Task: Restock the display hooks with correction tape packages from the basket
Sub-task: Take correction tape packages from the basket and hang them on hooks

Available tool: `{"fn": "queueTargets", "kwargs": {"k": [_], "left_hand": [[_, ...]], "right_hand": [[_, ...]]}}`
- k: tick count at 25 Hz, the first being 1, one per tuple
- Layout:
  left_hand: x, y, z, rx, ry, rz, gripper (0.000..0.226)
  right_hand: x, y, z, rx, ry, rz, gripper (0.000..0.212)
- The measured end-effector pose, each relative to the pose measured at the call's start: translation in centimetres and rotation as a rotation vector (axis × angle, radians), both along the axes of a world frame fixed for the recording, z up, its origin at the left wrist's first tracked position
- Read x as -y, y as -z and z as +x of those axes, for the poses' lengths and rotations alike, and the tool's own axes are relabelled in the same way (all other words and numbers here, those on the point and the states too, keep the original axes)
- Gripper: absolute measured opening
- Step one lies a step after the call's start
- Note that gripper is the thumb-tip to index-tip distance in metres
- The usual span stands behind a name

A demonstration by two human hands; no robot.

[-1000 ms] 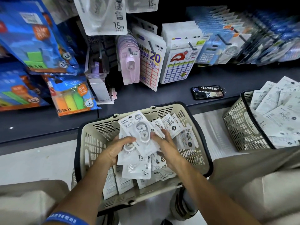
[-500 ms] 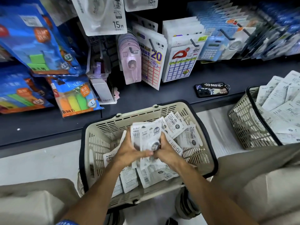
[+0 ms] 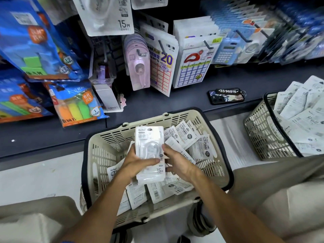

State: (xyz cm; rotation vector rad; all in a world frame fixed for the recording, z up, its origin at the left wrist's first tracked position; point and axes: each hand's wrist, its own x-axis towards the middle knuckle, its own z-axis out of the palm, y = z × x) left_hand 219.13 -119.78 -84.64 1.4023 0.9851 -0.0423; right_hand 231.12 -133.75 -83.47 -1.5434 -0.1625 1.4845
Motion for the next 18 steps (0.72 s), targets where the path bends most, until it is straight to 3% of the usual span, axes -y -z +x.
{"fn": "queueTargets", "kwargs": {"k": [2, 4, 6, 8, 12, 15, 18], "left_hand": [[-0.7, 0.2, -0.1, -0.049, -0.041, -0.032, 0.090], [-1.2, 0.5, -0.3, -0.085, -0.033, -0.025, 0.097], [-1.3, 0.8, -0.6, -0.105, -0.037, -0.024, 0.102], [-1.3, 1.2, -1.0, -0.122, -0.050, -0.030, 0.106], [-1.1, 1.7, -0.8, -0.144, -0.074, -0.011, 0.122], [-0.7, 1.4, -0.4, -0.144, -0.079, -0.026, 0.122], [-0.2, 0.7, -0.2, -0.140, -0.074, -0.024, 0.101]], "right_hand": [[0.3, 1.1, 0.7, 0.166, 0.084, -0.134, 0.051], [0.9, 2.4, 1.6, 0.519, 0.099, -0.370, 0.073], [0.8, 3.1, 2.2, 0.680, 0.027, -0.456, 0.091], [0.2, 3.0, 2.8, 0.557, 0.075, -0.425, 0.091], [-0.3, 1.4, 4.0, 0.269, 0.229, -0.407, 0.065], [0.8, 1.0, 3.5, 0.109, 0.448, -0.391, 0.026], [1.8, 1.5, 2.5, 0.220, 0.558, -0.461, 0.025]]}}
